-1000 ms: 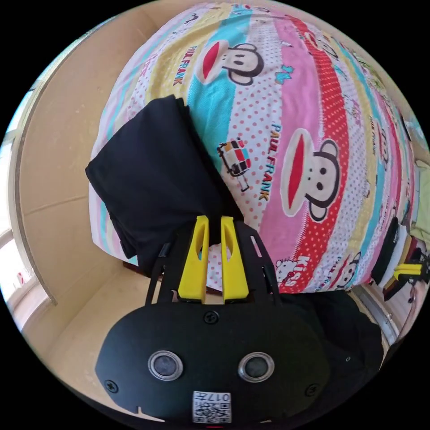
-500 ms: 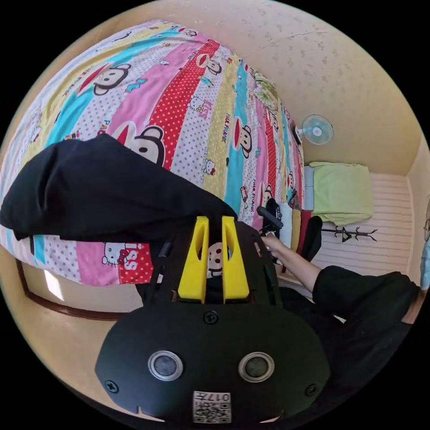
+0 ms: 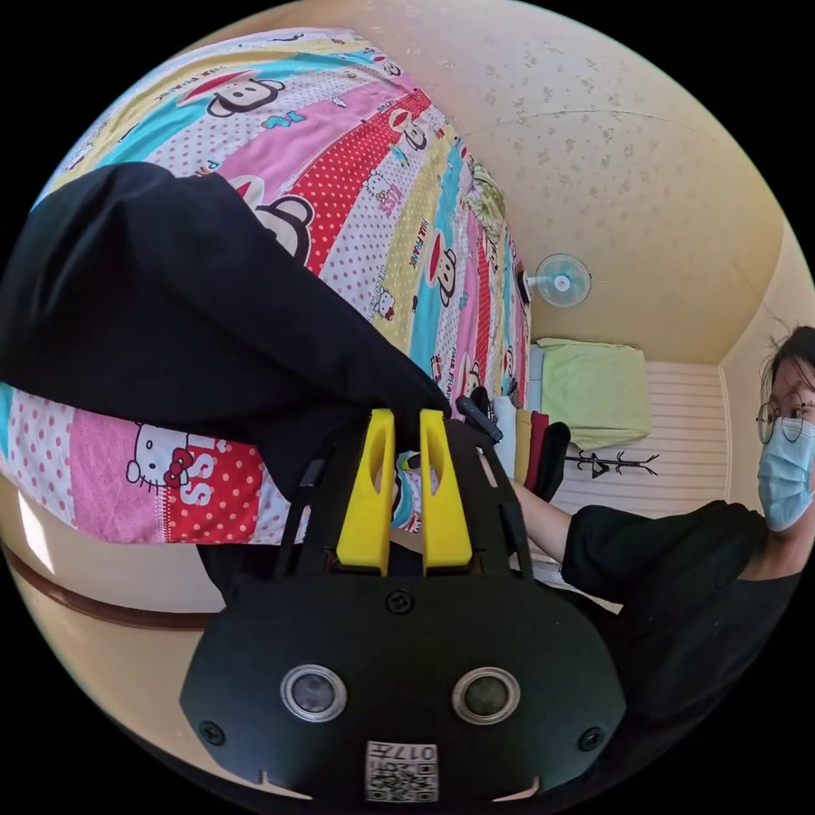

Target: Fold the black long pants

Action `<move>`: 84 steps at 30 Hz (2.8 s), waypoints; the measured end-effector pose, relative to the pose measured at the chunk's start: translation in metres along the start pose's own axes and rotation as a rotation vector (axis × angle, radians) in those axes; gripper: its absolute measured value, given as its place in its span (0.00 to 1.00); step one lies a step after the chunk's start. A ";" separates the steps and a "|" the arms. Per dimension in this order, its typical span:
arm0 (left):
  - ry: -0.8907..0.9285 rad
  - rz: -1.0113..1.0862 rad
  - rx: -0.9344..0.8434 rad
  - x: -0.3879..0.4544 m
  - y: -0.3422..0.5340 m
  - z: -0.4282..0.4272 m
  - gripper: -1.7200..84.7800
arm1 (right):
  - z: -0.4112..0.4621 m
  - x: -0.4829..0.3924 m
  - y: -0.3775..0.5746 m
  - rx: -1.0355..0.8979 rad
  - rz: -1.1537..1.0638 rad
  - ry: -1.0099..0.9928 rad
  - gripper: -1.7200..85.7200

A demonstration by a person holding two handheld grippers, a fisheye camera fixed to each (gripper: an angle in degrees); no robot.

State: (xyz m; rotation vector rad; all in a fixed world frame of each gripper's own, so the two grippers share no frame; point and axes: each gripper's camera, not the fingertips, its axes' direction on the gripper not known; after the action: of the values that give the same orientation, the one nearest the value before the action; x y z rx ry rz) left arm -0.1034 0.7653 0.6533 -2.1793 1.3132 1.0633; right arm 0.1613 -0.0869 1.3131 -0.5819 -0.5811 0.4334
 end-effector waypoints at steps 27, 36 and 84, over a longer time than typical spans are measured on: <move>0.264 0.196 -0.312 -0.044 0.005 -0.028 0.11 | -0.189 -0.130 0.181 0.834 -0.128 0.206 0.05; -0.161 -0.370 0.400 -0.191 0.058 -0.223 0.20 | -0.136 -0.420 0.128 0.583 -0.836 0.078 0.14; 0.012 0.851 0.803 0.412 0.122 -0.470 0.04 | -0.496 -0.384 0.880 1.825 -0.878 0.069 0.04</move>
State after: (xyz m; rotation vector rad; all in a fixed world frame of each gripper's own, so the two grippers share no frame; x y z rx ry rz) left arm 0.0964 0.1602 0.6462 -1.0326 2.2468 0.5593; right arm -0.0126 0.1829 0.2812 1.3684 -0.1426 -0.0263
